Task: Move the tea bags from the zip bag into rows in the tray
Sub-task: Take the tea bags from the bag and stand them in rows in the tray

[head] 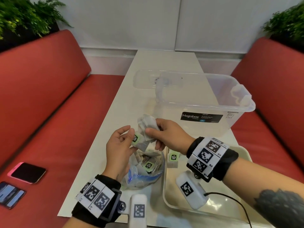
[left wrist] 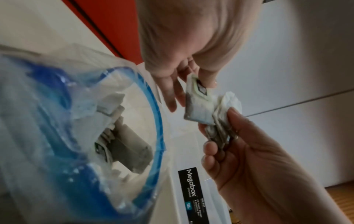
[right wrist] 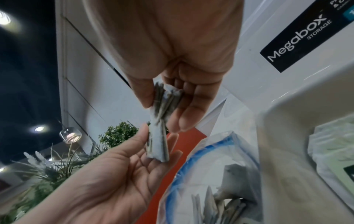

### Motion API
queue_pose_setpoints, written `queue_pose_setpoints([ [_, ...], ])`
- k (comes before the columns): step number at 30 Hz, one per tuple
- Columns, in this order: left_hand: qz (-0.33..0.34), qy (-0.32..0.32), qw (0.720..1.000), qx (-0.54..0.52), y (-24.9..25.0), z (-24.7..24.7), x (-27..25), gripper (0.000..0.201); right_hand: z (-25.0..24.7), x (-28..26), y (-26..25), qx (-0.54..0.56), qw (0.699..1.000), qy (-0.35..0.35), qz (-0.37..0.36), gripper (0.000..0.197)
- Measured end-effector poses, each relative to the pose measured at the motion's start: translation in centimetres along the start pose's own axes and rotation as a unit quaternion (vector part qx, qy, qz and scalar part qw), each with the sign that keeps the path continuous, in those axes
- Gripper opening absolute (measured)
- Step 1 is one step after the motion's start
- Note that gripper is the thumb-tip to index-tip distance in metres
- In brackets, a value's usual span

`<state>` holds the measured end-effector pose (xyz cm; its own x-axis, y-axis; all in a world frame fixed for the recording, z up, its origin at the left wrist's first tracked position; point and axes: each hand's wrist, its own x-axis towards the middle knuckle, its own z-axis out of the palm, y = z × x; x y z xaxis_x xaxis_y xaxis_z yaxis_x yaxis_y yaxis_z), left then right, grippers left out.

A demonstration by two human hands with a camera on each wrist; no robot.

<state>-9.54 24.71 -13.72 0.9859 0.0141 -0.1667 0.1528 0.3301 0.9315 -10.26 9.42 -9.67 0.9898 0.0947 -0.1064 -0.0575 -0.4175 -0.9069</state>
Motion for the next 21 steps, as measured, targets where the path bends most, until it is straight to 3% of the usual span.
queue_pose_setpoints([
  [2, -0.020, 0.020, 0.999, -0.030, 0.1, 0.0, 0.2, 0.008, -0.3, -0.1, 0.1, 0.010, 1.000, 0.021, 0.007, 0.026],
  [5, -0.045, 0.064, 0.995, -0.055, 0.2, -0.1, 0.5, 0.009, -0.9, -0.4, 0.0, 0.021, 0.999, 0.047, 0.009, 0.022],
  [8, -0.069, 0.063, 0.993, -0.078, 0.1, 0.0, 0.6, 0.020, -1.0, -1.0, -0.7, 0.069, 0.997, -0.017, 0.014, 0.021],
  [11, -0.124, 0.033, 0.988, -0.089, 0.3, 1.1, 0.0, 0.029, -0.2, -1.4, -1.0, 0.054, 0.993, -0.103, 0.034, 0.032],
  [17, -0.240, -0.061, 0.945, -0.216, 0.8, 2.0, -1.5, 0.068, 0.5, -1.2, -0.7, -0.013, 0.997, -0.065, 0.048, 0.028],
  [21, -0.253, -0.134, 0.936, -0.203, 1.0, 2.4, -2.5, 0.048, 0.7, -1.2, -0.3, -0.094, 0.993, -0.043, 0.054, 0.037],
])
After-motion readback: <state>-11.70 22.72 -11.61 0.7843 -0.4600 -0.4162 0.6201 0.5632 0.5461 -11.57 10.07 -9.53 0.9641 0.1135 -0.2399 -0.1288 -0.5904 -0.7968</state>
